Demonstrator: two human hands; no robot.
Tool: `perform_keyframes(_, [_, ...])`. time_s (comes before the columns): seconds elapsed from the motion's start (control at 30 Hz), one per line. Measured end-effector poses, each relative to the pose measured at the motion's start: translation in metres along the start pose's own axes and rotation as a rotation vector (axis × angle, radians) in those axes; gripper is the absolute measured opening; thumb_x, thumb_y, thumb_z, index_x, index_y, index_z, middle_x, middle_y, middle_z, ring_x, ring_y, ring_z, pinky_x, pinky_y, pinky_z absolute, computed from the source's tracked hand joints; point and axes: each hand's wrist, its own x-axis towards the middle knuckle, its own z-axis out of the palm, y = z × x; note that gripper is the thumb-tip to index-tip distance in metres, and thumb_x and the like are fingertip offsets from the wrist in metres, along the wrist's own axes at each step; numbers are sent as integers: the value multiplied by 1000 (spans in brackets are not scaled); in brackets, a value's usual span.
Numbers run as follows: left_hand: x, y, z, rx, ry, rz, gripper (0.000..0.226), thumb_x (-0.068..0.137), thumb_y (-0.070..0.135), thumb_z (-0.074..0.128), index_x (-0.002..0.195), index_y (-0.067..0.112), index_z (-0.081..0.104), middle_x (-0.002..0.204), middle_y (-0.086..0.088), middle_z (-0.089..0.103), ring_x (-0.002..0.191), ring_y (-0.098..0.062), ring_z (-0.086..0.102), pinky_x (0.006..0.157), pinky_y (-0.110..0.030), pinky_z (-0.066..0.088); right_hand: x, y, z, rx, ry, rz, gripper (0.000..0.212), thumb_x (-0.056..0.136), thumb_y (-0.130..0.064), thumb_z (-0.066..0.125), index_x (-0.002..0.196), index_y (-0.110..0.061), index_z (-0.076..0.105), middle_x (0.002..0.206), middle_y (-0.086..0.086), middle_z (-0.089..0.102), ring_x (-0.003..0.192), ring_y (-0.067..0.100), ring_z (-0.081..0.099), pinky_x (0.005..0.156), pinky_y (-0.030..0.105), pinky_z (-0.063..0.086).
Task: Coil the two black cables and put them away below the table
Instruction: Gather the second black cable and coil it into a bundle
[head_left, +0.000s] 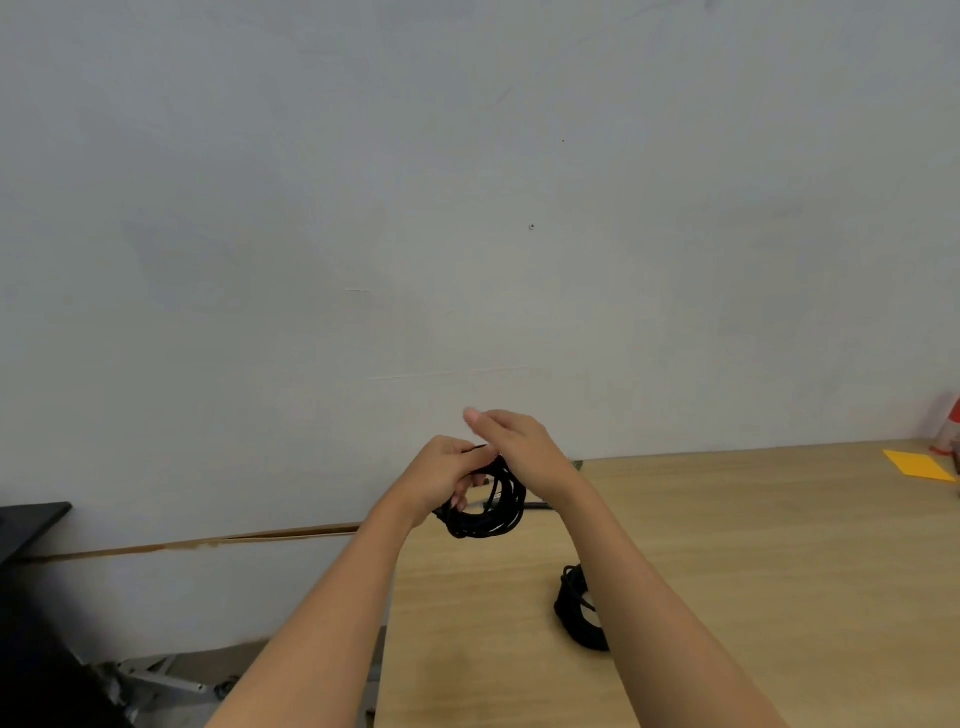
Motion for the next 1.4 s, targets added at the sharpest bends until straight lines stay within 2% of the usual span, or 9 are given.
perform_keyframes(0.17, [5, 4, 0, -42, 58, 64, 55, 96, 37, 47, 46, 14, 50, 34, 2, 35, 33, -15, 35, 44, -23, 35, -5, 7, 7, 201, -51, 65, 57, 85, -48, 63, 87, 9, 67, 74, 15, 72, 66, 27, 69, 79, 42, 56])
perform_keyframes(0.37, [8, 0, 14, -200, 223, -8, 52, 95, 44, 46, 58, 7, 51, 39, 3, 34, 34, -12, 31, 44, -27, 32, -1, 2, 7, 45, 128, 113, 52, 74, -52, 71, 70, -2, 59, 54, 7, 55, 39, 18, 55, 44, 24, 46])
perform_keyframes(0.5, [15, -6, 14, -519, 318, -231, 72, 85, 73, 17, 104, 12, 49, 79, -9, 57, 59, -18, 53, 55, -30, 45, 3, -5, -2, 0, 276, 99, 53, 73, -53, 73, 61, -8, 46, 56, 9, 42, 45, 27, 56, 33, 19, 38])
perform_keyframes(0.6, [11, -19, 17, -451, 61, -613, 89, 77, 82, 5, 90, 4, 47, 59, -8, 50, 47, -18, 45, 46, -23, 37, 9, -4, -9, 177, 447, 112, 55, 74, -51, 73, 57, -7, 45, 57, 7, 40, 42, 26, 60, 47, 36, 54])
perform_keyframes(0.7, [9, -26, 38, -633, -246, -804, 97, 86, 74, 10, 92, -12, 53, 62, -15, 58, 46, -21, 53, 39, -19, 40, 12, -8, -4, 277, 502, 128, 58, 73, -56, 72, 60, -8, 43, 66, 11, 41, 59, 47, 62, 51, 39, 51])
perform_keyframes(0.87, [15, -8, 43, -1093, -77, -538, 19, 96, 3, 41, 83, -3, 54, 60, -18, 63, 46, -25, 62, 51, -28, 54, 12, -10, -3, 386, 502, 164, 62, 74, -53, 73, 51, -10, 34, 53, 1, 37, 47, 28, 50, 57, 44, 54])
perform_keyframes(1.0, [26, 15, 24, -1103, 187, -335, 29, 93, -10, 24, 83, -3, 50, 76, -19, 53, 69, -29, 55, 78, -43, 47, 7, -13, -11, 366, 522, 183, 60, 76, -51, 72, 51, -11, 35, 53, 3, 37, 43, 20, 37, 41, 20, 45])
perform_keyframes(1.17, [24, 17, 8, -883, 140, -347, 37, 99, 27, 42, 110, -8, 46, 86, -18, 56, 76, -26, 60, 70, -41, 52, 8, -9, -17, 242, 506, 183, 51, 77, -52, 70, 65, -7, 49, 63, 11, 44, 54, 22, 41, 45, 24, 35])
perform_keyframes(1.4, [23, 19, 7, -408, 15, -278, 67, 86, 63, 49, 100, 0, 67, 75, -7, 61, 66, -19, 58, 80, -37, 51, 3, 5, -3, 134, 434, 171, 62, 81, -49, 68, 48, -12, 31, 45, -2, 37, 38, 9, 44, 39, 18, 30])
